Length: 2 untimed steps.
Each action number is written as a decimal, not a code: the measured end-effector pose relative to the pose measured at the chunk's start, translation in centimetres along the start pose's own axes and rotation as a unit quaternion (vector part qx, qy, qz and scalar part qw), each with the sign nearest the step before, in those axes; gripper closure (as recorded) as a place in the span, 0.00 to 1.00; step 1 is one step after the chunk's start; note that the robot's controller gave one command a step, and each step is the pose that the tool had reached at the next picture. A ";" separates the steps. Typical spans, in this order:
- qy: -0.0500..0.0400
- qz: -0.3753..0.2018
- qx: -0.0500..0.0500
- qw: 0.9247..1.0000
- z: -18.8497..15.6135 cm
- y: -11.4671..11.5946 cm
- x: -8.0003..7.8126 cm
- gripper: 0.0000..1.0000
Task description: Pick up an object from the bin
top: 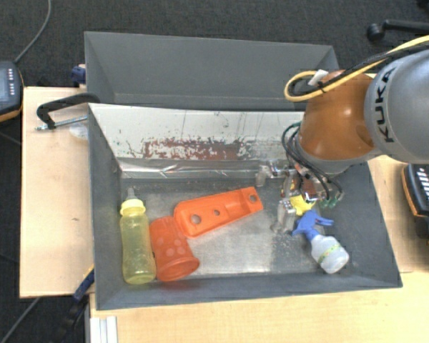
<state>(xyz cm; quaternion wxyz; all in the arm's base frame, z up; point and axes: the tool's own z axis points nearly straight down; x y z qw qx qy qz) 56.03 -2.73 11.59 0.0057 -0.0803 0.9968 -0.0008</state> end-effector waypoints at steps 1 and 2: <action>-0.001 -0.076 -0.003 0.997 0.9 1.1 -1.2 0.00; -0.001 -0.150 -0.001 0.989 2.5 2.9 -2.1 0.00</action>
Offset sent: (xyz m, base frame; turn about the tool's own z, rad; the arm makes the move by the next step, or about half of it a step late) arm 0.0212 0.0665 -0.0459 -0.0603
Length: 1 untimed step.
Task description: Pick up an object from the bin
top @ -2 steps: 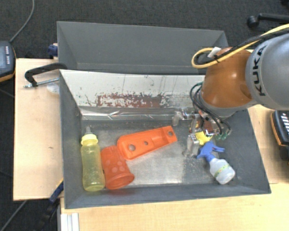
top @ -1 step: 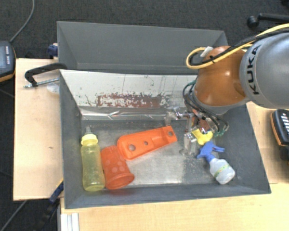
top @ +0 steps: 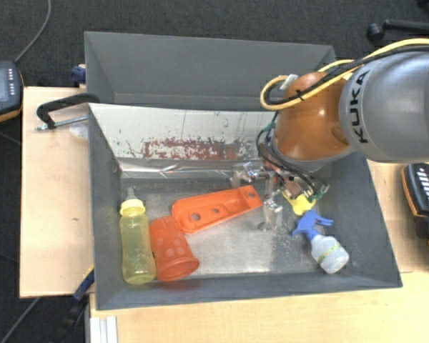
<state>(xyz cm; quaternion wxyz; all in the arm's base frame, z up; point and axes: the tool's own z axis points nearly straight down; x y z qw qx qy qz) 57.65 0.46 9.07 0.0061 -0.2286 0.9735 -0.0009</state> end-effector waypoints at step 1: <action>-0.005 -0.052 0.000 0.999 1.9 1.8 -2.6 1.00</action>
Offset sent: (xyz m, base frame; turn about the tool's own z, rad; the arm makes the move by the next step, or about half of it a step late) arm 0.0000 0.0000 0.0000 0.0000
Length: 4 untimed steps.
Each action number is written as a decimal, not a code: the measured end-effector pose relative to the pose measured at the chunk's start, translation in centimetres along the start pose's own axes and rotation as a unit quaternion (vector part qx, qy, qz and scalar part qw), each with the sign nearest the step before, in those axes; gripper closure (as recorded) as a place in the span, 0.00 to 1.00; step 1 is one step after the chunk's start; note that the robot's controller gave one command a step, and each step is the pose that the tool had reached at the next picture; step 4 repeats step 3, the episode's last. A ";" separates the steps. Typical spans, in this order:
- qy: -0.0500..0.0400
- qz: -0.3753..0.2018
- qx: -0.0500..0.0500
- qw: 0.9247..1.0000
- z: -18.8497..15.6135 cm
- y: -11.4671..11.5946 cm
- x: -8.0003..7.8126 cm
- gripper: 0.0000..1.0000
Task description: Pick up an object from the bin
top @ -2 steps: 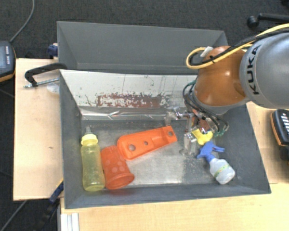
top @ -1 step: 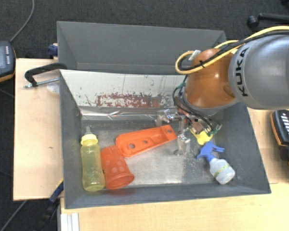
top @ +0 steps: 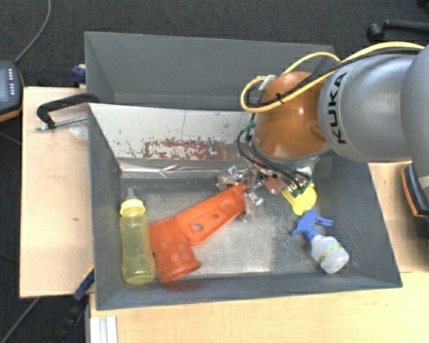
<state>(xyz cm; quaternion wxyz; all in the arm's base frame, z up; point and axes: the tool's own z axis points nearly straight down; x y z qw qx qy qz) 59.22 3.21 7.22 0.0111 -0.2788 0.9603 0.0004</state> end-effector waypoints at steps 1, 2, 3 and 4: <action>0.000 0.000 0.000 1.000 0.0 0.0 0.0 1.00; 0.002 -0.001 -0.001 1.000 -0.2 0.2 0.1 1.00; -0.002 -0.006 0.001 1.000 -6.8 -0.3 1.1 1.00; -0.002 -0.006 0.001 1.000 -6.8 -0.3 1.1 1.00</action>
Offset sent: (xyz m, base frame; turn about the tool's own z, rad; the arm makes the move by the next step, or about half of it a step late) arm -0.0103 0.0314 0.1262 -0.0412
